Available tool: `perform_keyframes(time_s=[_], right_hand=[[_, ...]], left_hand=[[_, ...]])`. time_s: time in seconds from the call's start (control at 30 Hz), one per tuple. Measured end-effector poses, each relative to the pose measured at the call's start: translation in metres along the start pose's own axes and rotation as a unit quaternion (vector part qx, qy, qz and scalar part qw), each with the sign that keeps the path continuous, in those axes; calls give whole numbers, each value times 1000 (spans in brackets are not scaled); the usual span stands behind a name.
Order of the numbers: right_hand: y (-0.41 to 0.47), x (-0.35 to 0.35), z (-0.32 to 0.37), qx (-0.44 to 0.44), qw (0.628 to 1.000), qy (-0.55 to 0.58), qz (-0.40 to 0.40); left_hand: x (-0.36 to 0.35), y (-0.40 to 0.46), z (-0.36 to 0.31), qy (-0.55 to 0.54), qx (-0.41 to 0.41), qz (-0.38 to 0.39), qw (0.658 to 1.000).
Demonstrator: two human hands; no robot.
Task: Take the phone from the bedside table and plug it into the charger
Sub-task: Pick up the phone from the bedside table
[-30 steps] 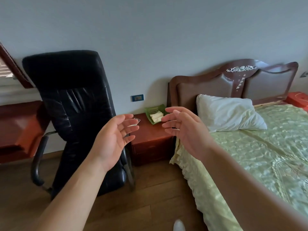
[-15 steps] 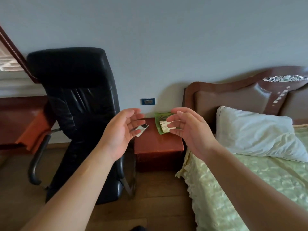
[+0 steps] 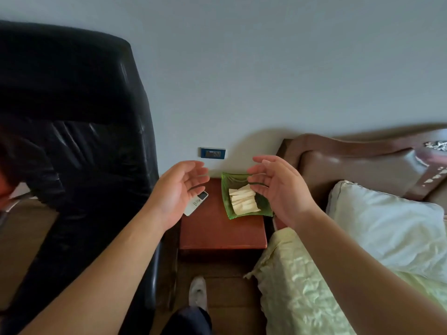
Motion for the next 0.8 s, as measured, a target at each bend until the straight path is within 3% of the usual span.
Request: perform_keyframes(time_s=[0.23, 0.43, 0.8], right_hand=[[104, -3, -30, -60, 998, -6, -12], [162, 10, -51, -93, 996, 6, -4], [242, 44, -152, -186, 982, 0, 28]], left_hand=[[51, 112, 8, 17, 66, -30, 997], [81, 170, 41, 114, 108, -64, 986], [167, 241, 157, 84, 246, -254, 932]])
Point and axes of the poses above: each hand's wrist, its own y-axis towards the middle knuckle, its own x-axis out of the back of the hand, z = x × y, the point moved 5 cm from there along y, towards the middle knuckle, and after that the axes turned 5 degrees about z, right-handed, at the moved point
